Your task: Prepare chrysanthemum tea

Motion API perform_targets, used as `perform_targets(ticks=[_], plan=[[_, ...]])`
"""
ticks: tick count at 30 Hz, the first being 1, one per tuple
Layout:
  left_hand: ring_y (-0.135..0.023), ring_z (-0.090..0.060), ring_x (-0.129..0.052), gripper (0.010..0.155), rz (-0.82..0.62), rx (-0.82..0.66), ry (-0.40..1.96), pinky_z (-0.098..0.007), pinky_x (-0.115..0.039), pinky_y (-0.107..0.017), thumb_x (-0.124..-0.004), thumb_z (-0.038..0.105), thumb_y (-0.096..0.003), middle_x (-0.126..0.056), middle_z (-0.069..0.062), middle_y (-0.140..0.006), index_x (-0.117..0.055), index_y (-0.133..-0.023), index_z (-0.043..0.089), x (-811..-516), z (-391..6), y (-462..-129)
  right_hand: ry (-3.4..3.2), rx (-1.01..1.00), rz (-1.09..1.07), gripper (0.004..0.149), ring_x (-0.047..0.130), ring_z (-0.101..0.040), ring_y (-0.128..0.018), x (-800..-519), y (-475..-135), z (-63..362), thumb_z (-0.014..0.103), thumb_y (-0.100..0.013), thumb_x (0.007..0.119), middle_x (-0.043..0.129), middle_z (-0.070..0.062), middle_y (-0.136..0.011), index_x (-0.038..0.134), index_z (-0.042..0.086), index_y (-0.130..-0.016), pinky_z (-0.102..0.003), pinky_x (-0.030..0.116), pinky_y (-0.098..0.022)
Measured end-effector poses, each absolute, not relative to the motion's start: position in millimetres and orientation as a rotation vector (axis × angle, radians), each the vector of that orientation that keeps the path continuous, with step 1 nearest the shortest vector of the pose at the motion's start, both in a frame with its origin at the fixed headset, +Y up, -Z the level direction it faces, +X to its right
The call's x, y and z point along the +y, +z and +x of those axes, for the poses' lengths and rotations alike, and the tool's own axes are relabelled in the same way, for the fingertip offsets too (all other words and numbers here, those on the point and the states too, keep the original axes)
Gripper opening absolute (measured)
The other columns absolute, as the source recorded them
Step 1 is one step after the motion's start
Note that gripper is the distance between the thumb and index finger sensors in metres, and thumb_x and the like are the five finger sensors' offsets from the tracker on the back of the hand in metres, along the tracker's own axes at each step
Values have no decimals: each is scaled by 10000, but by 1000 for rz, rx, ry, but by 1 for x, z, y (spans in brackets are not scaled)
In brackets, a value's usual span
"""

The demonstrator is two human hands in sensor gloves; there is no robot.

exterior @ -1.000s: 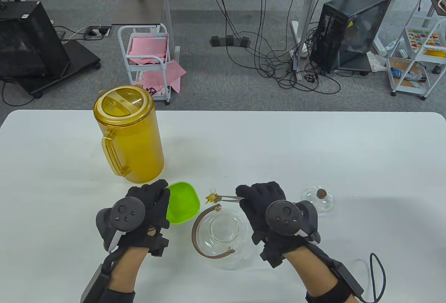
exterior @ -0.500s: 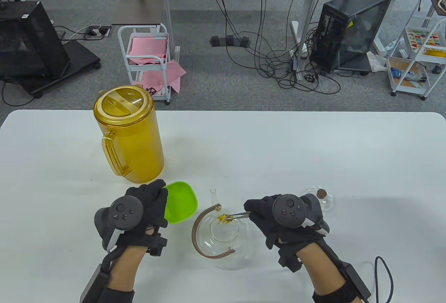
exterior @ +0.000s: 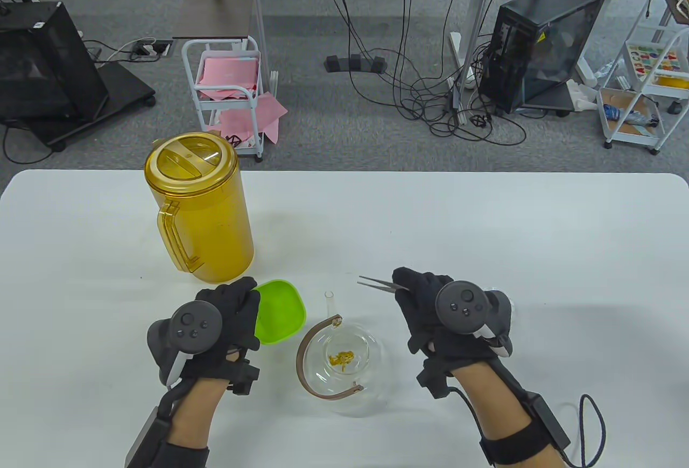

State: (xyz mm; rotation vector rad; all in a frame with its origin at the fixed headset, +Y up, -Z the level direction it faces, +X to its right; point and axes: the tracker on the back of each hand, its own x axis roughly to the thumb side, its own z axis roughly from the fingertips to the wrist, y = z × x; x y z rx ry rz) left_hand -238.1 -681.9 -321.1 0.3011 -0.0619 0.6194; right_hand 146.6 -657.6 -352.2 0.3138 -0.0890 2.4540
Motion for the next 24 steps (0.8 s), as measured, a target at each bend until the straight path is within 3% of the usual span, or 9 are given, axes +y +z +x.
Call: perform_targets(ticks=[11,16,24], plan=[[-702,-381,-901,444,296,-68,626,-693,-527,-714,-796,418,-573,-997,-59,-678,-850,-944,181,-683,-238,-322,2677,15,-96,498,727,-328,-963,-678,-436,144,399,-606,660,752,-17,-883,618,229,-1072,-718,376,-744],[-704,-383,-899,445,291,-64,636,-693,-526,-714,-796,418,-573,-996,-60,-680,-848,-946,181,-683,-238,-323,2854,107,-281,523,709,-330,-978,-698,-476,133,384,-612,659,724,-21,-909,575,209,-1098,-717,375,-745],[-704,-383,-898,445,281,-59,650,-693,-524,-715,-796,419,-572,-995,-60,-680,-848,-945,183,-684,-240,-323,3112,275,-533,557,724,-320,-970,-739,-509,130,397,-620,605,694,-4,-917,444,231,-1127,-723,367,-739]])
